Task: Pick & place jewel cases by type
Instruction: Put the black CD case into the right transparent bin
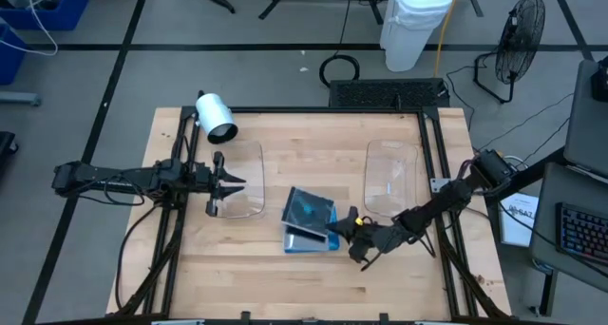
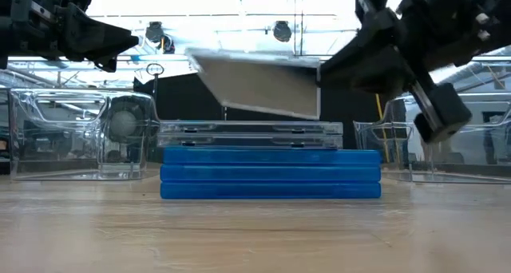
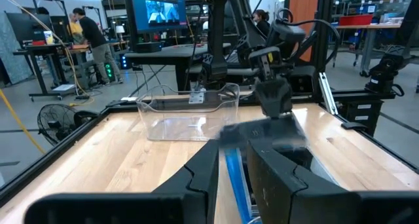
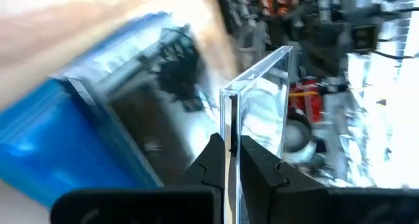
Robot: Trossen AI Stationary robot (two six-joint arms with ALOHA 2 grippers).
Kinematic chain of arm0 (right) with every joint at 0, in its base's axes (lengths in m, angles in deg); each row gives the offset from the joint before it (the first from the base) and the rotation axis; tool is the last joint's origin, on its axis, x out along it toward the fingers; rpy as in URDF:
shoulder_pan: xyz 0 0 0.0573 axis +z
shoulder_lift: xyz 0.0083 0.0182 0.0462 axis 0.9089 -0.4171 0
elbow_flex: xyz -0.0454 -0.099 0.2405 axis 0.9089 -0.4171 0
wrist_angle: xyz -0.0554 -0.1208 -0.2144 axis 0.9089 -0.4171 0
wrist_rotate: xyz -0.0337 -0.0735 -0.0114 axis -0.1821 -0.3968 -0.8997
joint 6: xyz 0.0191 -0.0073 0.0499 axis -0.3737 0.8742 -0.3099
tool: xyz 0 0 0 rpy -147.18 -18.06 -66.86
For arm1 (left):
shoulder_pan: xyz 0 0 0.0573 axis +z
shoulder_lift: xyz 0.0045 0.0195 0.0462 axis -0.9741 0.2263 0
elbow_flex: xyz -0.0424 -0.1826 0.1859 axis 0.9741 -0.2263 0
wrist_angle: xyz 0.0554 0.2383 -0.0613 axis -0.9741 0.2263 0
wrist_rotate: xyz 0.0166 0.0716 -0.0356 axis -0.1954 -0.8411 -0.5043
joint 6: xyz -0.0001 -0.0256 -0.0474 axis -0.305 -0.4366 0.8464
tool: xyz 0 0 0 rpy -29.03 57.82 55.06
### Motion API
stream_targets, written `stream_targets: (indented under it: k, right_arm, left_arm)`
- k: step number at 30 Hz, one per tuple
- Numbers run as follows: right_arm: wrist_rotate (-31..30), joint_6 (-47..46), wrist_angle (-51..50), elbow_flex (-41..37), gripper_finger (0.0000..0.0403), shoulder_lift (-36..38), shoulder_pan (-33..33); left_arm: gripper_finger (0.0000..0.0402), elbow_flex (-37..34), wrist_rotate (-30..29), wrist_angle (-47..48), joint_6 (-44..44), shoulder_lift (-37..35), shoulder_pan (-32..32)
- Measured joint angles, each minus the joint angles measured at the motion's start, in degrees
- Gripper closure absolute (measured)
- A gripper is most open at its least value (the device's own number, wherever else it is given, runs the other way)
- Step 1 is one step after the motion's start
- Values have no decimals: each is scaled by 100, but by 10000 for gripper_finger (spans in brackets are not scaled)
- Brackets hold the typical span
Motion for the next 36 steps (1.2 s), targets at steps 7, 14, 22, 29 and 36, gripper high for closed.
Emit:
stream_targets:
  k: [7, 14, 22, 29, 36]
  right_arm:
    - [-792, 377, 147, 0, 387, 319, 153]
    - [-1365, 349, 83, 0, 387, 1353, 409]
    - [-2170, -171, -886, 2, 387, 3064, 656]
    - [-4034, -119, -1339, 3, 387, 4035, 849]
    - [-4689, -808, -1382, 9, 388, 4191, 1048]
  left_arm:
    - [314, 0, 0, 1, 0, 2, 0]
    - [314, 0, 0, 2, 0, 1, -1]
    - [314, 0, 0, 2, 0, 2, 0]
    - [314, 0, 0, 0, 0, 2, 0]
    - [314, 0, 0, 2, 0, 2, -2]
